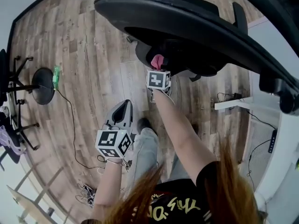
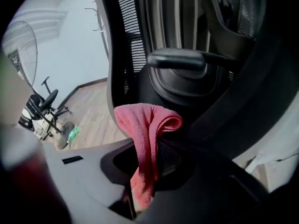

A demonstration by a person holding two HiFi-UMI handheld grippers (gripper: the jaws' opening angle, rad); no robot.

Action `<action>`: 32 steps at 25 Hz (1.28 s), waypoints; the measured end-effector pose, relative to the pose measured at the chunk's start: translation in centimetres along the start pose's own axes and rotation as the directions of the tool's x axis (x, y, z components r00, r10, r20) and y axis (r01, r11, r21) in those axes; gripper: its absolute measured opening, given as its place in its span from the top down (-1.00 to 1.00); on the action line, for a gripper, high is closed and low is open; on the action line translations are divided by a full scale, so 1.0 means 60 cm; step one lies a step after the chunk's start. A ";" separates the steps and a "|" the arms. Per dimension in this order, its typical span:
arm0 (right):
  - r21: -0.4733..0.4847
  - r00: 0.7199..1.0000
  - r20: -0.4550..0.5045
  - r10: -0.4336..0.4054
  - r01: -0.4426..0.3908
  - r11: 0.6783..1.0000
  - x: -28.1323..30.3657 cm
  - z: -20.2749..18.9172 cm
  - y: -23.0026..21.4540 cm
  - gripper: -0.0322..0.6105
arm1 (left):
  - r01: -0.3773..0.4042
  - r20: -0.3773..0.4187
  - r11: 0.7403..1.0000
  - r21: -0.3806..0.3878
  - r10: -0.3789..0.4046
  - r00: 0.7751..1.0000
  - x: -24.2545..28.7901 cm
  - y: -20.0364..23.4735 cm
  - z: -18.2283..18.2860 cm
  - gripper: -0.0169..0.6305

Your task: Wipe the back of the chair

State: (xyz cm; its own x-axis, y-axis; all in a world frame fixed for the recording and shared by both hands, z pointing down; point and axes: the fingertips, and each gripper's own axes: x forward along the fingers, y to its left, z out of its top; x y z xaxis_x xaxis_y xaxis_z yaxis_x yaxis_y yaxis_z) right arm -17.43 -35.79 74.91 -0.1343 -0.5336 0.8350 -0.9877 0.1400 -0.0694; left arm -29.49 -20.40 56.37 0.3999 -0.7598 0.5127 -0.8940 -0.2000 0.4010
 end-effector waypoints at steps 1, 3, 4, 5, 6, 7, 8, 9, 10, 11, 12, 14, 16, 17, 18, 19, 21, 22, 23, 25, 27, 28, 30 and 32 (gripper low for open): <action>0.016 1.000 -0.002 -0.008 0.008 1.000 0.001 0.000 -0.001 0.70 | 0.001 -0.002 1.000 -0.002 -0.001 1.000 0.002 0.004 0.001 0.97; -0.003 1.000 -0.019 -0.017 0.017 1.000 0.003 0.003 0.004 0.70 | 0.006 -0.004 1.000 -0.001 -0.006 1.000 0.005 0.012 0.006 0.97; -0.031 0.999 -0.031 -0.015 0.014 0.999 0.004 0.005 0.009 0.70 | 0.009 -0.004 1.000 -0.001 -0.009 1.000 0.006 0.014 0.008 0.97; -0.059 0.999 -0.043 -0.009 0.006 0.998 0.005 0.007 0.015 0.70 | 0.013 -0.004 1.000 0.000 -0.013 1.000 0.007 0.014 0.011 0.97; -0.082 0.999 -0.053 0.000 -0.005 0.997 0.006 0.007 0.019 0.70 | 0.019 -0.004 1.000 0.003 -0.019 1.000 0.006 0.012 0.013 0.97; -0.099 0.998 -0.061 0.010 -0.016 0.995 0.006 0.009 0.023 0.70 | 0.027 -0.005 1.000 0.006 -0.027 1.000 0.006 0.009 0.015 0.97; -0.109 0.998 -0.067 0.020 -0.027 0.994 0.006 0.012 0.026 0.70 | 0.035 -0.008 0.999 0.011 -0.035 0.999 0.005 0.006 0.016 0.97; -0.116 0.997 -0.071 0.030 -0.038 0.992 0.006 0.018 0.030 0.70 | 0.042 -0.011 0.999 0.015 -0.042 0.999 0.004 0.003 0.017 0.97; -0.123 0.996 -0.074 0.040 -0.049 0.991 0.006 0.025 0.036 0.70 | 0.048 -0.015 0.999 0.019 -0.048 0.999 0.003 0.002 0.016 0.97; -0.129 0.996 -0.076 0.051 -0.060 0.990 0.007 0.033 0.042 0.70 | 0.053 -0.020 0.998 0.023 -0.053 0.998 0.001 0.000 0.015 0.97; -0.130 0.995 -0.075 0.063 -0.073 0.989 0.007 0.041 0.048 0.70 | 0.057 -0.024 0.998 0.026 -0.056 0.998 0.000 0.000 0.014 0.97; -0.097 0.993 -0.063 0.095 -0.101 0.990 0.004 0.056 0.059 0.70 | 0.062 -0.032 0.998 0.030 -0.062 0.998 -0.003 -0.002 0.010 0.97; -0.019 0.991 -0.034 0.129 -0.130 0.991 -0.001 0.065 0.068 0.70 | 0.067 -0.039 0.997 0.033 -0.065 0.997 -0.005 -0.005 0.008 0.97; 0.017 0.990 -0.012 0.144 -0.144 0.989 -0.005 0.069 0.073 0.70 | 0.069 -0.041 0.997 0.034 -0.068 0.997 -0.006 -0.006 0.009 0.97; 0.048 0.988 0.014 0.157 -0.157 0.986 -0.009 0.075 0.079 0.70 | 0.072 -0.041 0.997 0.036 -0.071 0.997 -0.007 -0.006 0.012 0.97; 0.077 0.985 0.042 0.166 -0.169 0.983 -0.014 0.081 0.084 0.70 | 0.075 -0.039 0.996 0.038 -0.073 0.997 -0.008 -0.006 0.016 0.97; 0.130 0.979 0.098 0.179 -0.191 0.973 -0.025 0.092 0.091 0.70 | 0.077 -0.033 0.996 0.046 -0.076 0.997 -0.010 -0.006 0.027 0.97; 0.151 0.975 0.123 0.183 -0.200 0.968 -0.032 0.097 0.094 0.70 | 0.078 -0.029 0.996 0.052 -0.076 0.997 -0.009 -0.008 0.033 0.97; 0.162 0.971 0.149 0.185 -0.209 0.964 -0.039 0.103 0.096 0.70 | 0.079 -0.025 0.995 0.060 -0.078 0.997 -0.008 -0.011 0.038 0.97; 0.132 0.960 0.206 0.188 -0.218 0.967 -0.058 0.116 0.104 0.70 | 0.083 -0.021 0.993 0.080 -0.082 0.996 -0.008 -0.017 0.047 0.97; 0.073 0.945 0.262 0.196 -0.222 0.972 -0.080 0.137 0.113 0.70 | 0.087 -0.020 0.991 0.098 -0.085 0.996 -0.011 -0.022 0.055 0.97; 0.065 0.936 0.286 0.204 -0.232 0.971 -0.091 0.147 0.115 0.70 | 0.087 -0.019 0.991 0.104 -0.086 0.996 -0.014 -0.024 0.059 0.97; 0.083 0.921 0.323 0.218 -0.257 0.963 -0.113 0.167 0.114 0.70 | 0.087 -0.015 0.990 0.111 -0.086 0.996 -0.019 -0.026 0.067 0.97; 0.097 0.911 0.345 0.225 -0.273 0.957 -0.134 0.183 0.110 0.70 | 0.088 -0.010 0.989 0.116 -0.088 0.996 -0.022 -0.032 0.072 0.97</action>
State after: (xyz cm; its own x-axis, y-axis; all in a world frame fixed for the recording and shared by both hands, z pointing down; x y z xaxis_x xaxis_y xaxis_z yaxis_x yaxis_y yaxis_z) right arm -23.73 -39.73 61.72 -0.3724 -0.7425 0.5568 -0.9163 0.1990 -0.3475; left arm -29.18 -21.72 51.64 0.4790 -0.7328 0.4834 -0.8725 -0.3366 0.3543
